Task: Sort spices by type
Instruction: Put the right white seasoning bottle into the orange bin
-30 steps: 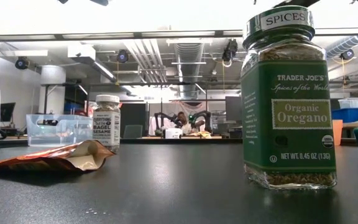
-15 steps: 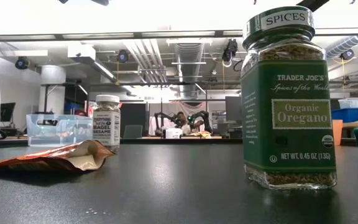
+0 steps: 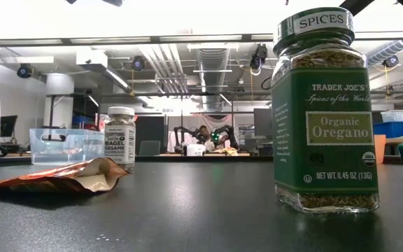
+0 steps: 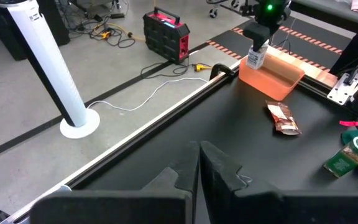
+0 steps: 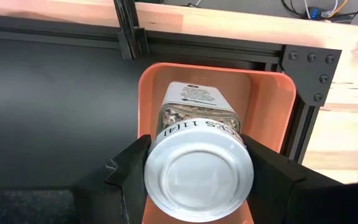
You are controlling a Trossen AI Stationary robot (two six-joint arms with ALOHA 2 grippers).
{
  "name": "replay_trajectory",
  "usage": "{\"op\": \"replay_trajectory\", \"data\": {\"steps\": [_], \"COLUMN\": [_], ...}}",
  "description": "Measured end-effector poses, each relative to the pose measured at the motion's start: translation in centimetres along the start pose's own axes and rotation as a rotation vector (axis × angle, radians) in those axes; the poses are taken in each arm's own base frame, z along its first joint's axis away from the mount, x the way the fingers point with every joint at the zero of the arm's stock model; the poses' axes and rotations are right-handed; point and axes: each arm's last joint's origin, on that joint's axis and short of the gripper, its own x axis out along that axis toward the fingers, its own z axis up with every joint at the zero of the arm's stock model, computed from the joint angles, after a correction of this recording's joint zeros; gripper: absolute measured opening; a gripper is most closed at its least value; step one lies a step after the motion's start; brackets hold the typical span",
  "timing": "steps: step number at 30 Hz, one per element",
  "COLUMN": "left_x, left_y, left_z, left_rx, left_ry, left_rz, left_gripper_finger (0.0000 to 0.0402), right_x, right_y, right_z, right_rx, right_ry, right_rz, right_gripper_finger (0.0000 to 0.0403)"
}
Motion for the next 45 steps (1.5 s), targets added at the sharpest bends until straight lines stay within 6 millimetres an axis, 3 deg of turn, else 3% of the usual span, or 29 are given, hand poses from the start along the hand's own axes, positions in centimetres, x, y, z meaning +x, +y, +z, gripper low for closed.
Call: {"op": "replay_trajectory", "data": {"steps": [13, 45], "left_x": [0.0, 0.0], "left_y": [0.0, 0.0], "left_z": [0.0, 0.0], "left_rx": [0.001, 0.001], "left_ry": [0.001, 0.001], "left_rz": [0.000, 0.000], "left_gripper_finger": [0.0000, 0.0000], "right_x": [1.5, 3.9], "right_y": [0.4, 0.7], "right_z": [0.7, 1.7], "right_rx": [-0.112, -0.085], "right_ry": [0.035, 0.085], "right_rz": [0.027, 0.021], "right_gripper_finger": [0.0196, 0.0196]}}
